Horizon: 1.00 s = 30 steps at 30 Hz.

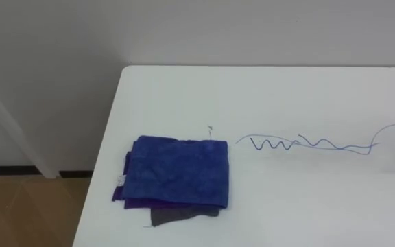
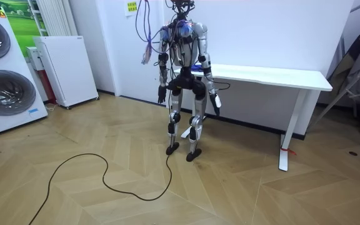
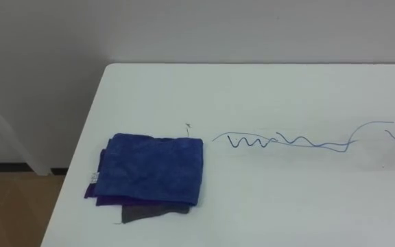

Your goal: Wipe table

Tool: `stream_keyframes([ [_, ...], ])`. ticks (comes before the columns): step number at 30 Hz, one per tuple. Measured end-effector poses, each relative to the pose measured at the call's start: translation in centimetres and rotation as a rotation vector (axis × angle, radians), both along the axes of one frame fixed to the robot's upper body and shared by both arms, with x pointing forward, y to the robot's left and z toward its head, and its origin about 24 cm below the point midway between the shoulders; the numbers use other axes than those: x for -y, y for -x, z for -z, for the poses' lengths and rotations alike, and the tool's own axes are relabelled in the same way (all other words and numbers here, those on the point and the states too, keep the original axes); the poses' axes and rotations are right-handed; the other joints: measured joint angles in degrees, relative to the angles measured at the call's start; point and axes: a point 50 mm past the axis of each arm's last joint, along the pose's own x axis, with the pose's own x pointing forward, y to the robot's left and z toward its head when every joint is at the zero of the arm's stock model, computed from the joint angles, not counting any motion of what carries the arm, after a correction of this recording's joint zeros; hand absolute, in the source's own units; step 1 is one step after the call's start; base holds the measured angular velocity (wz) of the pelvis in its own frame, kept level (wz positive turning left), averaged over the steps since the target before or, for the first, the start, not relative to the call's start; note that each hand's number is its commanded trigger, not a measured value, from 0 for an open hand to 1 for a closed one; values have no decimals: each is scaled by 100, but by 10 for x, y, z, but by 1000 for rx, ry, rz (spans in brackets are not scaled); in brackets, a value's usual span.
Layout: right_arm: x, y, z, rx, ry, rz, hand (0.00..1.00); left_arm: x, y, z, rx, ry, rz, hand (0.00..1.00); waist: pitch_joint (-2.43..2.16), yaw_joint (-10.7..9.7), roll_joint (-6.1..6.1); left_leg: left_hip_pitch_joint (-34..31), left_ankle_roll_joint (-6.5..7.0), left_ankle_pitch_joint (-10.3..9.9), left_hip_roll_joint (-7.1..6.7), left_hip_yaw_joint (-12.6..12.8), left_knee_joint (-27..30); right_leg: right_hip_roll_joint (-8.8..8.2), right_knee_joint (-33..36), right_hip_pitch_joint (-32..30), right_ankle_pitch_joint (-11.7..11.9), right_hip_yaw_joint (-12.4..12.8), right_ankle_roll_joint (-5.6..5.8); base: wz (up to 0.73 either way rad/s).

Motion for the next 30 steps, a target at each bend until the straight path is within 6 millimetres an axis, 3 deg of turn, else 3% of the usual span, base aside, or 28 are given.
stream_keyframes([
  [3, 2, 9, -1, 9, 13, 167, 0, -1, 3, 0, -13, -1, -16, 0, -1, -23, -1, 13, 0, 0, -4, -5, -1, 3, 1, 8, 0, 34, 0, 0],
  [6, 6, 22, -3, 42, 54, 451, 0, -6, 7, -2, -9, -19, -74, 0, -1, -92, -7, 53, 0, 0, -3, -2, -19, 3, 0, 37, -4, 41, 2, 0],
  [11, 17, 48, -10, 120, 171, 1047, 0, -23, 18, -8, 4, -70, -191, 0, -4, -495, -71, 124, 0, 0, -3, 3, -39, 12, -78, 112, -12, 58, -1, -1],
  [14, 27, 54, -15, 159, 244, 1243, 0, -33, 18, -11, 25, -99, -220, 0, -5, -607, -120, 73, 0, 0, 0, 77, -43, 13, 20, -19, -32, 151, -2, -12],
  [18, 50, 50, -22, 210, 342, 1353, 0, -45, 14, -15, 56, -132, -248, 0, -6, -639, -221, 61, 1, -1, 1, 180, -38, 21, 114, -119, -39, 247, -3, -19],
  [20, 62, 41, -26, 243, 389, 1365, 0, -50, 12, -17, 69, -144, -240, 0, -2, -658, -282, 55, 3, -2, 0, 181, -40, 21, 112, -125, -31, 244, 3, 0],
  [24, 95, -8, -40, 416, 499, 1297, 0, -54, 0, -19, 102, -158, -209, 0, -13, -622, -303, -105, 17, -9, 0, 222, -1, 19, 164, -307, 9, 258, 8, -4],
  [26, 109, -47, -52, 536, 548, 1196, 0, -53, -1, -18, 95, -155, -189, 0, -8, -602, -291, -122, 17, -8, 3, 262, 0, 34, 221, -358, 10, 318, 7, -11],
  [30, 124, -92, -80, 706, 672, 949, 0, -49, -11, -17, 120, -144, -137, 0, -5, -481, -264, -177, 17, -8, -1, 281, 14, 35, 202, -419, 11, 351, 9, -4],
])
